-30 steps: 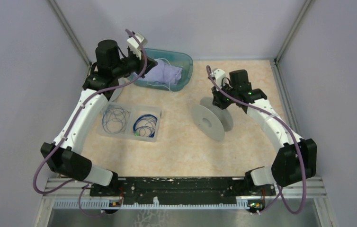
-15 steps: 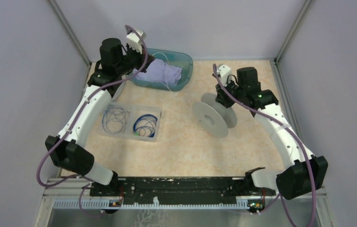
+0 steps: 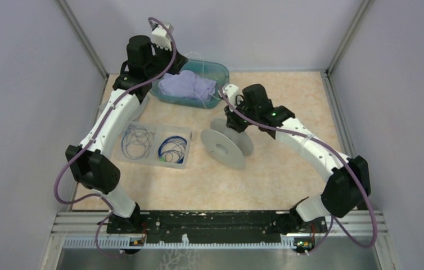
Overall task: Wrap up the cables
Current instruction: Wrap the cable around the cable reel.
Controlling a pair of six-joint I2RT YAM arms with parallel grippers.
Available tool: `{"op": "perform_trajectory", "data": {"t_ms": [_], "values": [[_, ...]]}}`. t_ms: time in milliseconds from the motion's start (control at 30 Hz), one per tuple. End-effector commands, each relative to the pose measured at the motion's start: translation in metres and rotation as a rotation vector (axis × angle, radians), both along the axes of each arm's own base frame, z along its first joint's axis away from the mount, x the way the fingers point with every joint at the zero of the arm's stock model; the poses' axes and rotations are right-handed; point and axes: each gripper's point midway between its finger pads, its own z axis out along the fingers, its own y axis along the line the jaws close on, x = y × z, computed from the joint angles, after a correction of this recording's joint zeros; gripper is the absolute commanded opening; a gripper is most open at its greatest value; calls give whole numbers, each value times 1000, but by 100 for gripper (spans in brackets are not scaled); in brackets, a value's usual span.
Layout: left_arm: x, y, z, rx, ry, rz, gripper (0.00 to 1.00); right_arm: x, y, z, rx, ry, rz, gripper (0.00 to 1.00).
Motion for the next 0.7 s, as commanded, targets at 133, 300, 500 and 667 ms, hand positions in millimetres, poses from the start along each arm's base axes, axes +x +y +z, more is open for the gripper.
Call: {"op": "perform_trajectory", "data": {"t_ms": [133,300,500,667], "values": [[-2,-6,7,-40,-17,-30,0,50,58,41,172,-129,-157,0],[-5,-8,8,-43,-25,-48,0,65,73,30,157,-140,-211,0],[-9,-9,8,-37,-35,-65,0,75,78,25,130,-151,-248,0],[-13,-10,9,-32,-48,-84,0,72,83,32,144,-148,-226,8]]}}
